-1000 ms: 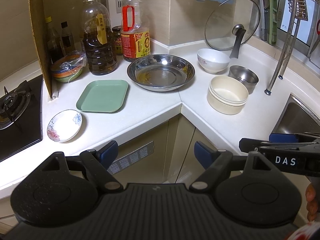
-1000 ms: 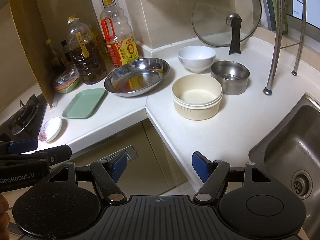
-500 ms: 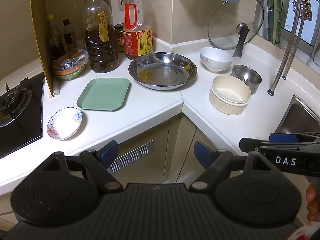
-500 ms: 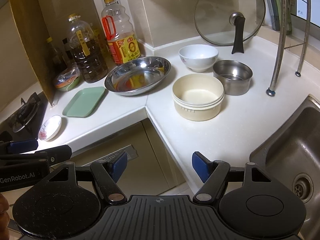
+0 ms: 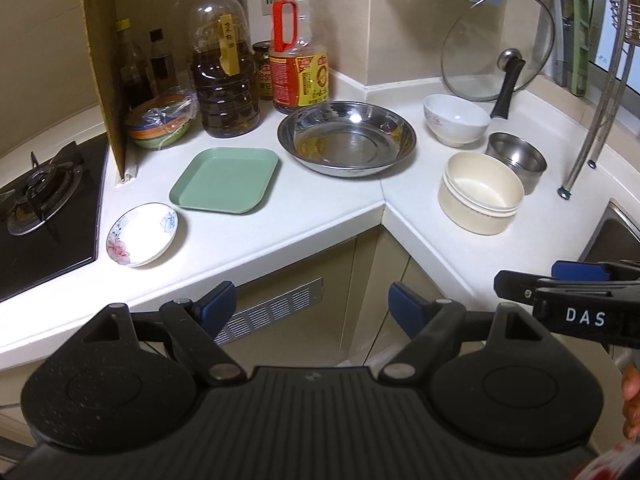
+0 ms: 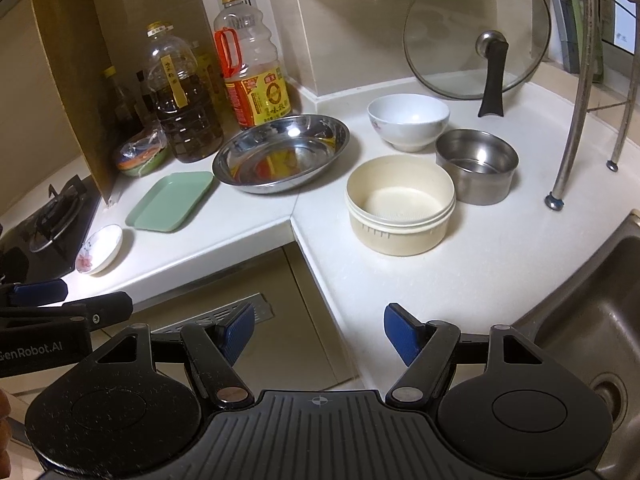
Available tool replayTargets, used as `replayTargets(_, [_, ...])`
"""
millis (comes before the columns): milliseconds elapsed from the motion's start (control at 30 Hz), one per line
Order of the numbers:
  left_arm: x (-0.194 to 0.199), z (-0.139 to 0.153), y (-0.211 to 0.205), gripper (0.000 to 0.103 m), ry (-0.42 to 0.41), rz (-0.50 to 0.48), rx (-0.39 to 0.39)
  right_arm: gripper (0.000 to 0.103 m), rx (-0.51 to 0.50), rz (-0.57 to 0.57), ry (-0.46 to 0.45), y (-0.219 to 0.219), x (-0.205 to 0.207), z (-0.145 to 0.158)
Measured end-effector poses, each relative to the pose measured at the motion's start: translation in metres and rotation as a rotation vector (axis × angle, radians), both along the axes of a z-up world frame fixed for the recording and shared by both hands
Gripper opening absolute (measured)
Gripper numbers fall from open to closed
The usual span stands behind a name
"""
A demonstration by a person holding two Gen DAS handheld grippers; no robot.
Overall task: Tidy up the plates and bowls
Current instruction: 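Move both grippers toward the mint-green square tray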
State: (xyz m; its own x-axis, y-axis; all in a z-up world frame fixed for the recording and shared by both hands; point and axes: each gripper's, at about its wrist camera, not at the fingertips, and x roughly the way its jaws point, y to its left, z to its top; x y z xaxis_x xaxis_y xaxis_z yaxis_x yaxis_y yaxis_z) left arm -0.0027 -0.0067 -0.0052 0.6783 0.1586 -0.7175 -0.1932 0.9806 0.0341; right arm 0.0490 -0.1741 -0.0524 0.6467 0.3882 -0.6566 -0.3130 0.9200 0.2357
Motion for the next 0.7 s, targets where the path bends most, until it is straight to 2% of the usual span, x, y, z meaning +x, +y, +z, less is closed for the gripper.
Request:
replayTargets(367, [-0.003, -0.001, -0.007, 0.082, -0.004, 0.065, 0.021, 0.072, 0.045, 0.045, -0.079, -0.013, 0.004, -0.001])
replayTargets(700, [0.011, -0.002, 0.017, 0.082, -0.001, 0.112, 0.034, 0.072, 0.088, 0.117, -0.057, 0.001, 0.028, 0.003])
